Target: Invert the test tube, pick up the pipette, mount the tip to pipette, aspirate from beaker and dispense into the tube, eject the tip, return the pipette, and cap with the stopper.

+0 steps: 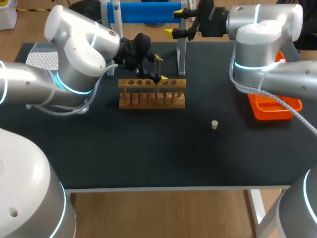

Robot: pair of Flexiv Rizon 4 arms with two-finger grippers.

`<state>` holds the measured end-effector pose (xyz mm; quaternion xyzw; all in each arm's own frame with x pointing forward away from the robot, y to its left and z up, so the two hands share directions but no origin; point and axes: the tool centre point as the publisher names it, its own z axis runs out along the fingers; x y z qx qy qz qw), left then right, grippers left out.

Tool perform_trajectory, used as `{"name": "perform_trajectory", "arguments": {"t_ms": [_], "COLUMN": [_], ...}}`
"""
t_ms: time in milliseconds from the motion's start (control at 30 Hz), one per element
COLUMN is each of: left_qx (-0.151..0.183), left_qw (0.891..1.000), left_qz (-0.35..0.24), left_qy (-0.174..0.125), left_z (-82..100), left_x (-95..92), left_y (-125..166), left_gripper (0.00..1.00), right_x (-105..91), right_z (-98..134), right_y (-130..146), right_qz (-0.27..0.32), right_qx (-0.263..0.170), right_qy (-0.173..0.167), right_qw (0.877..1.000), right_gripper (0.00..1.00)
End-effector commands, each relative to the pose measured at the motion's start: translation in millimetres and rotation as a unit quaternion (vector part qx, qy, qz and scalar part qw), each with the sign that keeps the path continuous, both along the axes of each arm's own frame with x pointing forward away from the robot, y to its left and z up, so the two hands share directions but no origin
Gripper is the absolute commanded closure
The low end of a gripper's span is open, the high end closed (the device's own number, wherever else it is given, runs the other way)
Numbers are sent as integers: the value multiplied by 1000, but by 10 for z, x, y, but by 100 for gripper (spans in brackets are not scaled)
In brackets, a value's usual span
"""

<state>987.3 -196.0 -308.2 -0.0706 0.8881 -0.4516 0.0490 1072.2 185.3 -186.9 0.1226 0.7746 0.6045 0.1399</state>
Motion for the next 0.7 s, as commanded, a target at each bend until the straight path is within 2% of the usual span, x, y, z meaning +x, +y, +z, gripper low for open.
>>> {"name": "perform_trajectory", "arguments": {"t_ms": [33,700], "left_qx": [1,-3], "left_qw": [1000,1000], "left_qz": [-1,-4], "left_qy": [1,1], "left_z": [-11,8], "left_x": [18,26], "left_y": [-19,-18], "left_gripper": [0,0], "right_x": [9,9], "right_z": [-9,-9], "right_y": [4,4], "right_qz": [0,0], "right_qx": [1,1], "right_qy": [0,0], "right_qw": [1000,1000], "right_gripper": [0,0]}}
